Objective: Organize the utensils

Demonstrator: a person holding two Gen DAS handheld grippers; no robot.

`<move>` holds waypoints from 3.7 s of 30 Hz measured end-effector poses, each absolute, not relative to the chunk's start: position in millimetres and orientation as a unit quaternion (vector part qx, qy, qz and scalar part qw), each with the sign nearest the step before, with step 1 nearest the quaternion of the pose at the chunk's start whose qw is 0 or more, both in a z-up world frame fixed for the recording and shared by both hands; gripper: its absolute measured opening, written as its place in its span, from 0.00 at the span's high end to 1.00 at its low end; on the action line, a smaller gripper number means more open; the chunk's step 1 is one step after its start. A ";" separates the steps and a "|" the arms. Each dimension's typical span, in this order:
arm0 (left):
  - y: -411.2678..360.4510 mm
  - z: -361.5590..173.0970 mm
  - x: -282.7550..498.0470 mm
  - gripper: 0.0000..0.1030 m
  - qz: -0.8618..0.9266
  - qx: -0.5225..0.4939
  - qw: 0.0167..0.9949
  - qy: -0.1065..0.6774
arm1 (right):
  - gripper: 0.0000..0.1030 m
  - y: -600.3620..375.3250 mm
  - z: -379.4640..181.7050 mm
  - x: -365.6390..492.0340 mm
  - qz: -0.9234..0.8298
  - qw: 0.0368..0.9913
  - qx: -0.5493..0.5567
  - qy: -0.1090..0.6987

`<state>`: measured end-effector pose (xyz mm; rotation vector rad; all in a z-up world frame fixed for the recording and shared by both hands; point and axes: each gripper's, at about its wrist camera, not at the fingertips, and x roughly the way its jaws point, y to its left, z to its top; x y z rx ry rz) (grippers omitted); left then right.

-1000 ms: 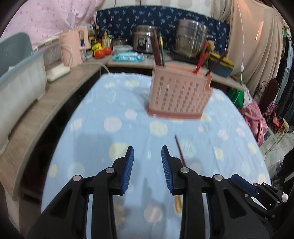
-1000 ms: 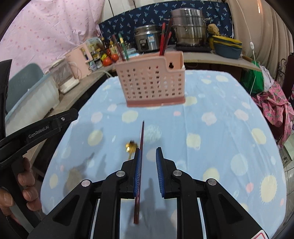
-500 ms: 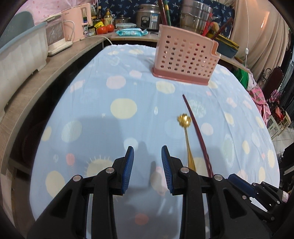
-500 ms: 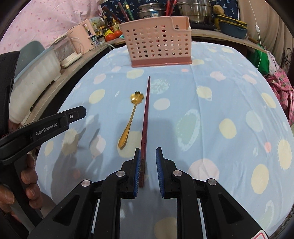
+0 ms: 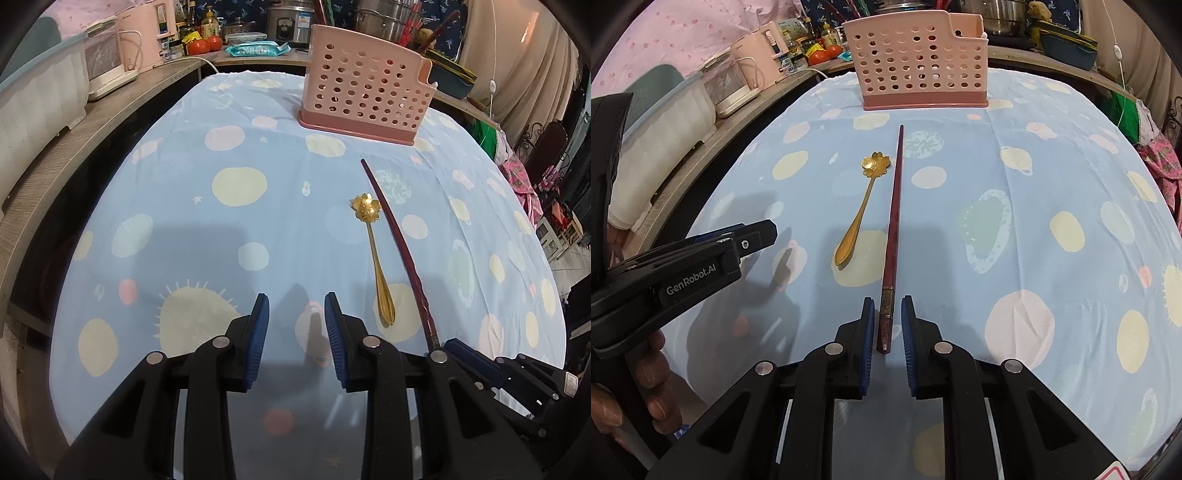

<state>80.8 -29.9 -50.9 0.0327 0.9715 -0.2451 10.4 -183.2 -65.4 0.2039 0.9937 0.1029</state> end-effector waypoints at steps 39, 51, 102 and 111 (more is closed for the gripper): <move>-79.4 -74.5 85.1 0.90 -0.199 0.030 0.847 0.492 | 0.93 -209.2 -71.8 26.5 0.014 0.873 0.120 0.472; -60.5 -42.1 83.3 0.90 -0.192 0.006 0.865 0.463 | 0.93 -207.3 -58.8 20.9 0.022 0.879 0.122 0.461; -70.9 171.5 197.3 0.99 -0.186 -0.001 0.950 0.249 | 0.93 -273.8 194.8 115.8 0.009 0.972 0.161 0.173; -87.1 188.7 244.4 0.99 -0.177 0.002 0.955 0.239 | 0.93 -288.7 242.6 166.5 -0.005 0.980 0.167 0.110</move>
